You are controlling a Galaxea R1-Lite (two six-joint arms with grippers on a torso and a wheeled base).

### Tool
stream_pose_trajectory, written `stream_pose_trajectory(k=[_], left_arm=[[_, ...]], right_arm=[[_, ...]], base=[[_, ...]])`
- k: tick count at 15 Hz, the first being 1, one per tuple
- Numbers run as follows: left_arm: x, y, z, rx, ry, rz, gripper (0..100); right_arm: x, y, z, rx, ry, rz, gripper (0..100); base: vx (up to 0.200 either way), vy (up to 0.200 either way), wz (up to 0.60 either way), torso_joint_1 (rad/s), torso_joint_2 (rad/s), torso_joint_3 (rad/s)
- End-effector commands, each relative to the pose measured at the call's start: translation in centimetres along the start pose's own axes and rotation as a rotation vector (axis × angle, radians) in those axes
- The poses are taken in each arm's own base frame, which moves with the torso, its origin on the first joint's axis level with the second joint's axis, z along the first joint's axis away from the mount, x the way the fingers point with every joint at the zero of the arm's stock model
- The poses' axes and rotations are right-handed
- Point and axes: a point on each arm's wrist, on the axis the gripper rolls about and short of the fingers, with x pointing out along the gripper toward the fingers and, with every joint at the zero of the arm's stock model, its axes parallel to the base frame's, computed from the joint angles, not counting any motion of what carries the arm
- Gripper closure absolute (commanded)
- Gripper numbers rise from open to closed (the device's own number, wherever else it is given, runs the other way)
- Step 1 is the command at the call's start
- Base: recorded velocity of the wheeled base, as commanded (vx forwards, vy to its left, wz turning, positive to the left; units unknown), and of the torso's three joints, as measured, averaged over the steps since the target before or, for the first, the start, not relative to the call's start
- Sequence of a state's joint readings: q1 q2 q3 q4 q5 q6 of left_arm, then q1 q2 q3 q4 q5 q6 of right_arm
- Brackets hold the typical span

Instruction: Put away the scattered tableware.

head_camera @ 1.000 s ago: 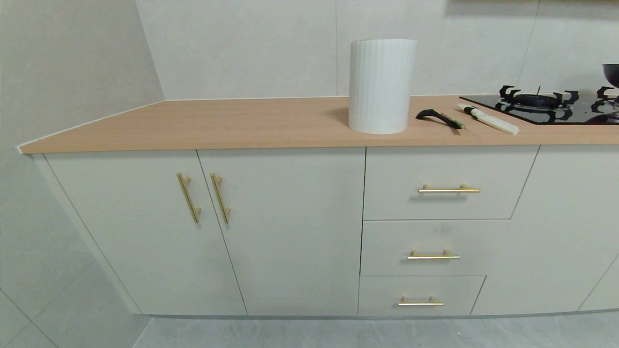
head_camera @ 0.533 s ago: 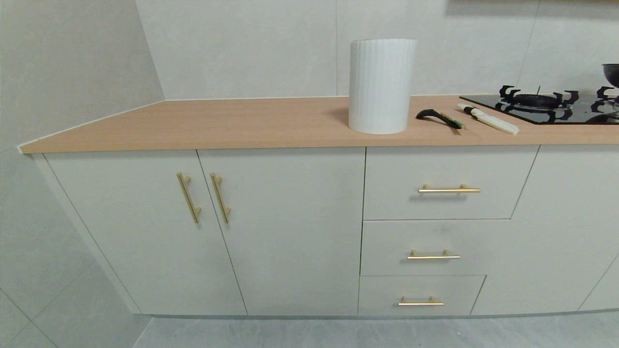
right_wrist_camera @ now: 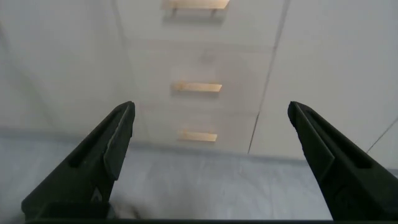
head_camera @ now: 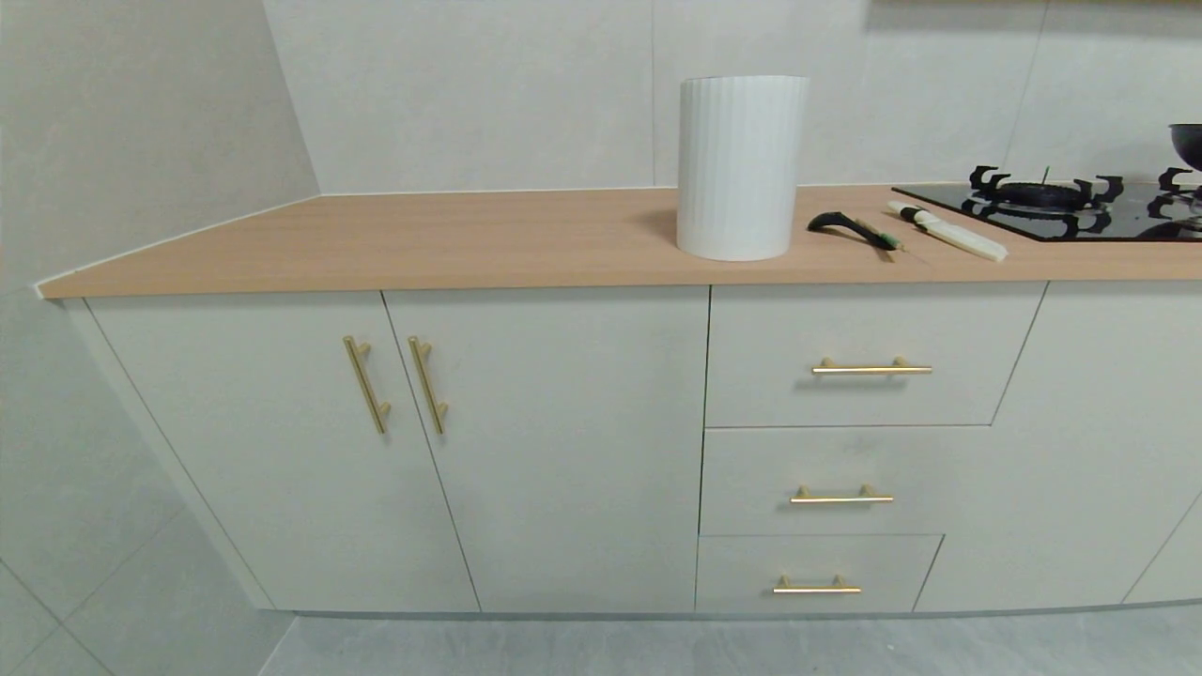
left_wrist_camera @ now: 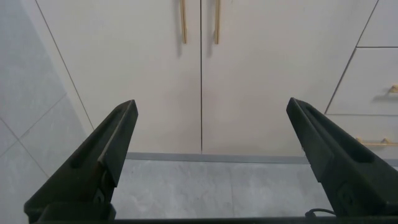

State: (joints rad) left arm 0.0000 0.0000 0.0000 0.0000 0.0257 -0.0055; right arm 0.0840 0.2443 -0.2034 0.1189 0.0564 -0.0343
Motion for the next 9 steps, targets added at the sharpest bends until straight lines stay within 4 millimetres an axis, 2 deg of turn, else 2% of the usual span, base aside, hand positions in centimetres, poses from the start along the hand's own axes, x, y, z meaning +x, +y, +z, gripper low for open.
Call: stream_pose_trajectory(k=[1,3,4,7,8,9], left_arm=[[0.0,0.0,0.0,-0.001,0.000,0.000,0],[0.0,0.0,0.0,-0.001,0.000,0.000,0],[0.0,0.0,0.0,-0.001,0.000,0.000,0],[0.0,0.0,0.0,-0.001,0.000,0.000,0],[0.0,0.0,0.0,-0.001,0.000,0.000,0],[0.0,0.0,0.0,-0.001,0.000,0.000,0]], right_arm=[[3.4,-0.1,1.8,-0.015,0.232,0.060,0],[7.9,-0.1,3.8,-0.008,0.395,0.109,0],[10.2,0.0,4.1,-0.005,0.456,0.118,0],[17.3,0.0,3.7,-0.001,0.540,0.124,0],[19.1,0.0,3.2,0.000,0.558,0.120,0],[22.2,0.0,2.6,-0.001,0.572,0.119,0]], base=[[0.000,0.000,0.00,0.000,0.00,0.000],[0.000,0.000,0.00,0.000,0.00,0.000],[0.000,0.000,0.00,0.000,0.00,0.000],[0.000,0.000,0.00,0.000,0.00,0.000],[0.000,0.000,0.00,0.000,0.00,0.000],[0.000,0.000,0.00,0.000,0.00,0.000]])
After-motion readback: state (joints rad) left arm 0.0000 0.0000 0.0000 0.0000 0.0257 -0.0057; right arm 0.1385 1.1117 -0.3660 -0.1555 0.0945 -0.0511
